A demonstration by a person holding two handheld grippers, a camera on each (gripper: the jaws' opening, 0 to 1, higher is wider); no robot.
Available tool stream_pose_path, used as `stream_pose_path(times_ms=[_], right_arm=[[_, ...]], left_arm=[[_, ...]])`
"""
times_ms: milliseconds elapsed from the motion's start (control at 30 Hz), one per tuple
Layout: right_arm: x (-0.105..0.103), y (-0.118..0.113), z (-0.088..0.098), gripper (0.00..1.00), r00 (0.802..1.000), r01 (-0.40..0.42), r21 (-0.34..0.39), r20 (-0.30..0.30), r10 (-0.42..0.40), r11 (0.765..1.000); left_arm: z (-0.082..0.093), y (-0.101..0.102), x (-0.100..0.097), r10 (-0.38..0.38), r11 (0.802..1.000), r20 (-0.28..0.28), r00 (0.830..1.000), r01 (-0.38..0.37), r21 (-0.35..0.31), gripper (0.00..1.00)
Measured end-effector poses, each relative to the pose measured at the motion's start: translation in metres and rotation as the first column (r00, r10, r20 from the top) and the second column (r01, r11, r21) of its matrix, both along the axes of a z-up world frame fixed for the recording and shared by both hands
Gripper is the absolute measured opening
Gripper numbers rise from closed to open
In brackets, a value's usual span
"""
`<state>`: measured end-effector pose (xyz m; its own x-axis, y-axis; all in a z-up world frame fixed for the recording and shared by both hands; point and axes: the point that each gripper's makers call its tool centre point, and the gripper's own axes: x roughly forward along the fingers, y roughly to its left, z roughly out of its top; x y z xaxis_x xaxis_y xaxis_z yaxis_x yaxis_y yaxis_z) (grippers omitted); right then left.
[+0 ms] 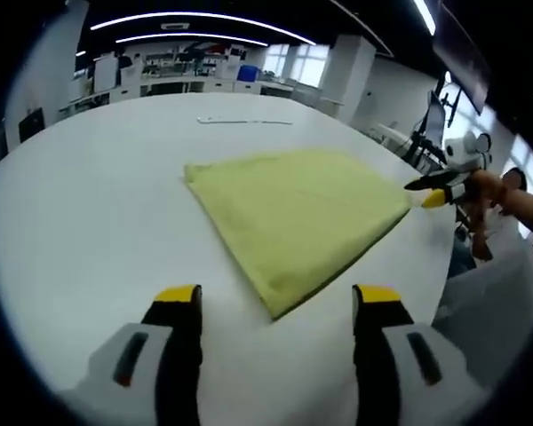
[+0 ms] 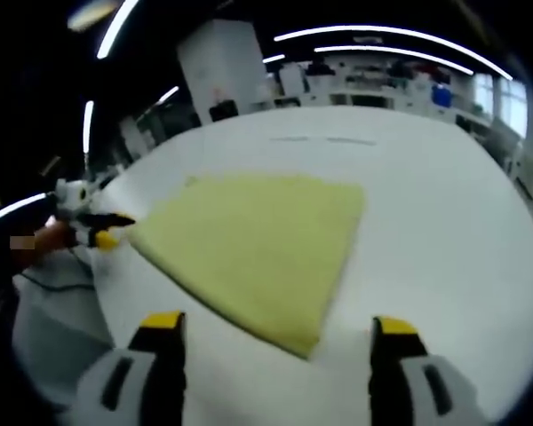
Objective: Fold the garment on the visible template until the final outline fits inside the template.
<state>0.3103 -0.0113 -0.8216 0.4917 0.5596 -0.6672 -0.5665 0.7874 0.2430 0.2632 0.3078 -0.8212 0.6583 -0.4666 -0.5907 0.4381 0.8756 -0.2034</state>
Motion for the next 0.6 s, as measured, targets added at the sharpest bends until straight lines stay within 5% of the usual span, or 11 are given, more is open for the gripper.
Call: stream_pose_path(times_ms=[233,600], right_arm=[[0.005,0.004,0.011,0.99,1.0,-0.006,-0.002,0.021,0.006,1.0],[0.006,0.008,0.034,0.99,0.999,-0.018,-0.013,0.05,0.018,1.0]], left_arm=[[0.007,0.003,0.005,0.011,1.0,0.015,1.0,-0.011,-0.005,0.79],[0.028,0.008,0.008,0.024,1.0,0.029,0.999,-0.024,-0.005,0.88]])
